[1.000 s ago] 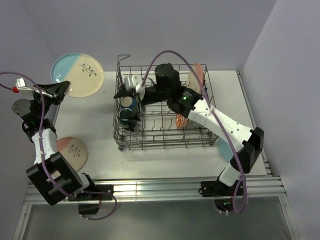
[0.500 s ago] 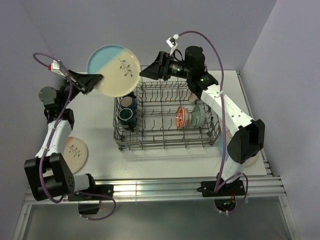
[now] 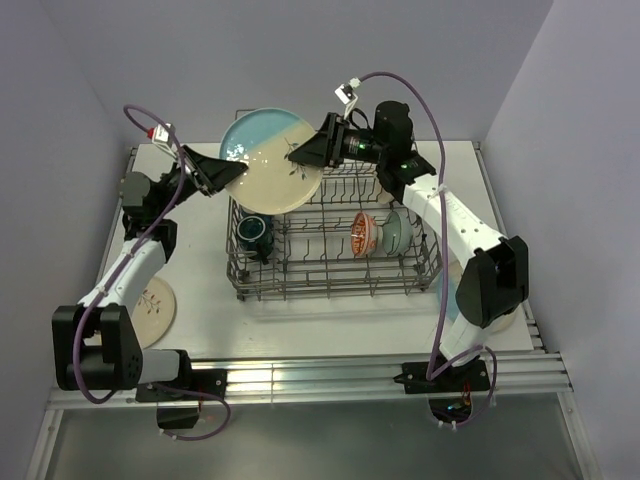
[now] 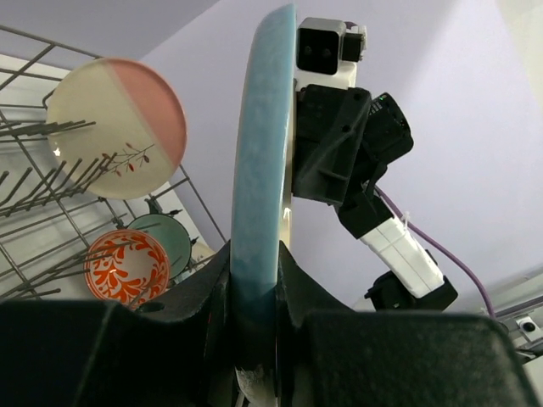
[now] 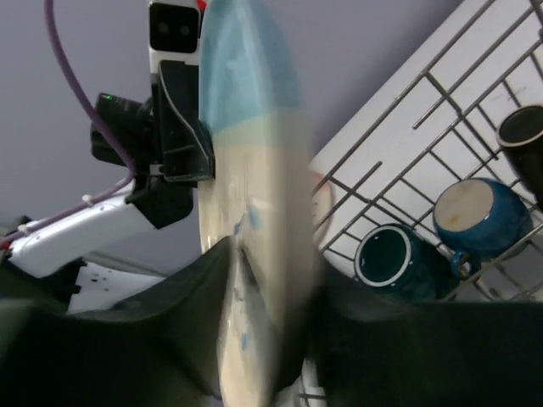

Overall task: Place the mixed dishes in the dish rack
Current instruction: Pass the plate from the left arm to the right, then insert the plate into the dish rack, then grab a plate with the left arm

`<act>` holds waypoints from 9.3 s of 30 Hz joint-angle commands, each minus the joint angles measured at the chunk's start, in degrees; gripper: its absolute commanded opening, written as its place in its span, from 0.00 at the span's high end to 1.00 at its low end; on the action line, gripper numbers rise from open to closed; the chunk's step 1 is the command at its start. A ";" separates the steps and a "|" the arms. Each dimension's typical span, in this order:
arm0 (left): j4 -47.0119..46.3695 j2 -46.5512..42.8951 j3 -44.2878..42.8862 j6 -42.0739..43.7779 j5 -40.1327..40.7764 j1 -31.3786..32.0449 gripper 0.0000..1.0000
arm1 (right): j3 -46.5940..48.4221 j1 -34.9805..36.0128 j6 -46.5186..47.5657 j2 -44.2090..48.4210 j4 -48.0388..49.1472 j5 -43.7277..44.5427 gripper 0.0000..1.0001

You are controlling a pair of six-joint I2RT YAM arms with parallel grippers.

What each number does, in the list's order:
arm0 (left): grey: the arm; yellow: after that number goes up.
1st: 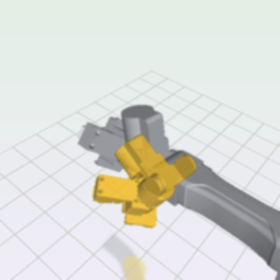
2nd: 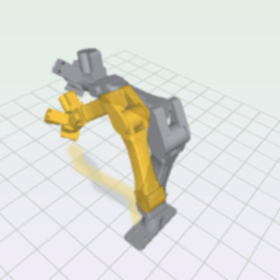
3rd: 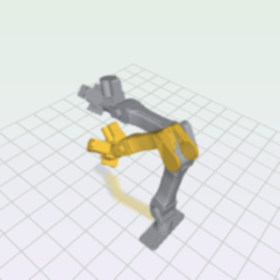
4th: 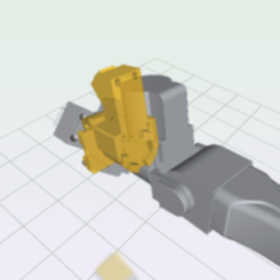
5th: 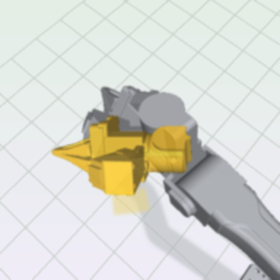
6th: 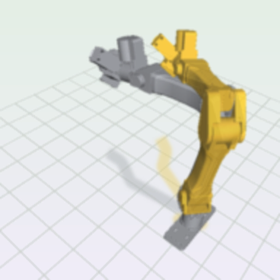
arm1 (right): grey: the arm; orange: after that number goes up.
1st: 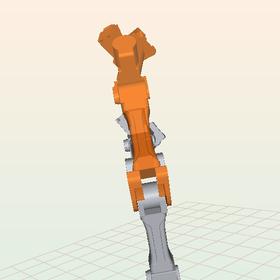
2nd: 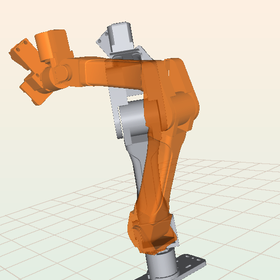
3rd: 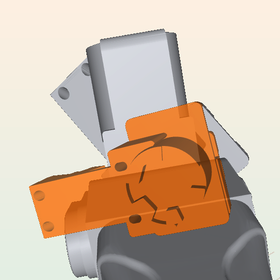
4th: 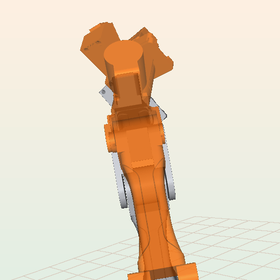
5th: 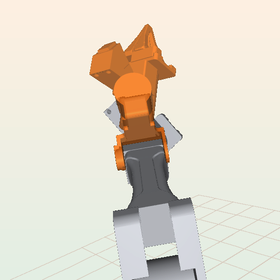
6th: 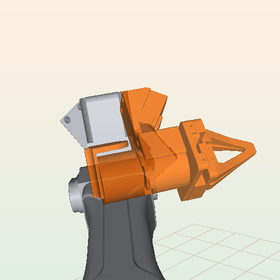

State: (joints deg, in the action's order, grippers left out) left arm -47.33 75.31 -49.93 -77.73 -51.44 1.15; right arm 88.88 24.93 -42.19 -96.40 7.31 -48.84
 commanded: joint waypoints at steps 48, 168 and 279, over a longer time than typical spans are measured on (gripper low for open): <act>66.84 -33.99 -0.34 42.75 47.83 -4.66 0.01 | 14.83 -10.08 31.82 6.40 -29.11 53.04 1.00; 74.50 44.84 -40.07 34.23 38.18 -12.48 0.97 | -5.30 -5.59 67.15 16.94 -36.75 10.61 0.02; 78.18 -9.30 8.62 33.87 27.80 -40.52 1.00 | 20.63 43.98 80.60 -21.28 -17.68 31.52 0.08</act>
State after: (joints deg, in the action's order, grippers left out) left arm 32.47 69.43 -39.55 -45.36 -18.06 -38.33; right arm 106.17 68.18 39.68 -116.55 -10.33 -24.58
